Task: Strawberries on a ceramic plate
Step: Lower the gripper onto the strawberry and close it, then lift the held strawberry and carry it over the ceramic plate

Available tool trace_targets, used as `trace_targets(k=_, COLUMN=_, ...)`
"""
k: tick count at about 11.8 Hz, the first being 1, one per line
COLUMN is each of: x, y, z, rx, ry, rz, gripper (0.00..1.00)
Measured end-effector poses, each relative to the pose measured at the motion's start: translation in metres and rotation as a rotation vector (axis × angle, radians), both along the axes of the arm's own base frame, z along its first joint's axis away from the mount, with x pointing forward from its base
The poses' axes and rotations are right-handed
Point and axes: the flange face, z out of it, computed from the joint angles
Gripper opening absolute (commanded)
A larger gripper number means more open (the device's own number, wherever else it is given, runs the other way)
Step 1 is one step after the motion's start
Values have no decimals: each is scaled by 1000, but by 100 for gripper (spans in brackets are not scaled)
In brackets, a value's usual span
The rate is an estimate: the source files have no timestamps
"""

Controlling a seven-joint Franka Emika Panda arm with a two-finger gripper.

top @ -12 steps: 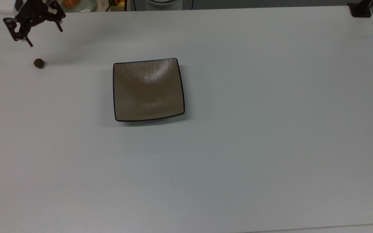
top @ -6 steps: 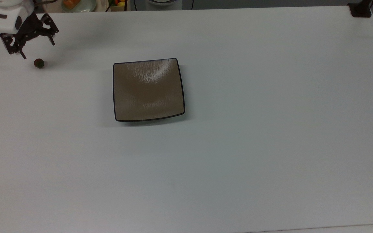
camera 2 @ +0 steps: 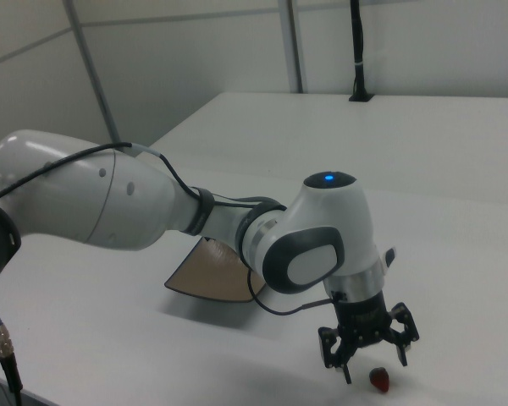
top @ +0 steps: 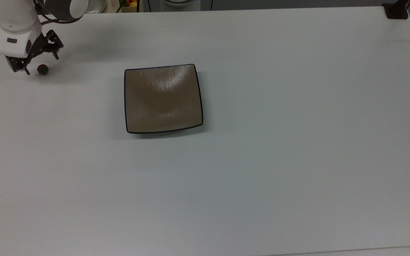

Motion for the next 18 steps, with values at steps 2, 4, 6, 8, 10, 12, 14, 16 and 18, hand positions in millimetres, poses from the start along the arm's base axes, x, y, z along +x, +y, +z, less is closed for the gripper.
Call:
trace_targets(k=2, x=0, y=-4, z=-13, rx=-14, ry=-4, rz=3, gripper=81)
trace_targets(k=4, x=0, y=-3, z=-19, rx=-16, ry=-1, rz=5, gripper=55)
trace_targets(k=6, x=0, y=-3, z=-19, rx=-16, ry=0, rz=5, gripper=34)
trace_targets(k=8, x=0, y=-3, z=-19, rx=-16, ry=0, rz=5, gripper=24)
trace_targets(k=10, x=0, y=-4, z=-18, rx=-17, ry=-2, rz=5, gripper=24)
trace_targets(k=12, x=1, y=-4, z=-17, rx=-18, ry=-5, rz=5, gripper=24)
trace_targets(k=14, x=5, y=-4, z=-2, rx=-26, ry=-31, rz=9, gripper=24)
trace_targets(k=16, x=11, y=-2, z=30, rx=-8, ry=-21, rz=3, gripper=27)
trace_targets(k=18, x=14, y=4, z=72, rx=24, ry=2, rz=-7, gripper=27)
